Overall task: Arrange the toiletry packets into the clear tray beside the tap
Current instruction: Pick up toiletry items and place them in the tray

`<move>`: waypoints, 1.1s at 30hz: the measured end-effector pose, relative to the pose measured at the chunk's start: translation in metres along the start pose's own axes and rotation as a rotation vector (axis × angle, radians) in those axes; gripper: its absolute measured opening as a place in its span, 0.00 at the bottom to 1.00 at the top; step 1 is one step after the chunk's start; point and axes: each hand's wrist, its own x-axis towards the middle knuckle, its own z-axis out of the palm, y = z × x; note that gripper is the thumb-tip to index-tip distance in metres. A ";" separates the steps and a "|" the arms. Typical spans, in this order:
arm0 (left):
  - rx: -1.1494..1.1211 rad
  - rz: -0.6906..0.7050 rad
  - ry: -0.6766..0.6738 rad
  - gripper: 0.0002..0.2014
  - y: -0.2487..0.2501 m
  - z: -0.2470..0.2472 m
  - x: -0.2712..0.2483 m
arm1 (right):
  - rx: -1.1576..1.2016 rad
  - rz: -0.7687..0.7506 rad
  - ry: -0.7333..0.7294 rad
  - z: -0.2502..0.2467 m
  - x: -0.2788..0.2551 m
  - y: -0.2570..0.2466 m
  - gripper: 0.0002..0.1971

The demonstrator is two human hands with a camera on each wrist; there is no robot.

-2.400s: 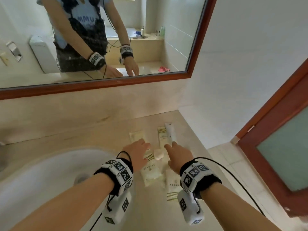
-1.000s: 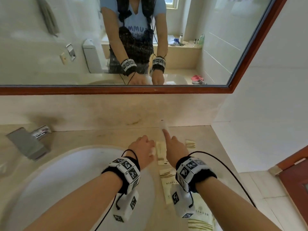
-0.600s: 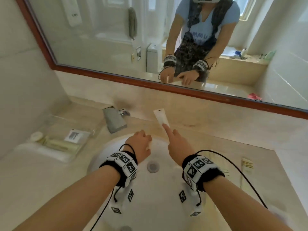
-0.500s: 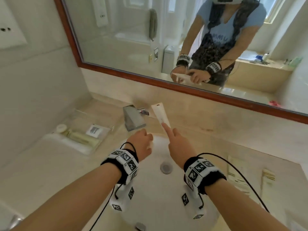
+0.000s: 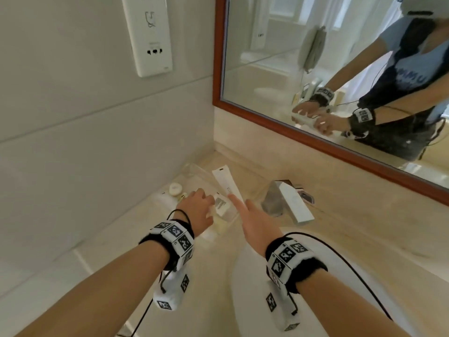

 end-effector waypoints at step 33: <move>-0.081 -0.071 0.009 0.19 -0.138 -0.005 0.070 | -0.038 -0.253 -0.091 0.057 0.132 -0.068 0.12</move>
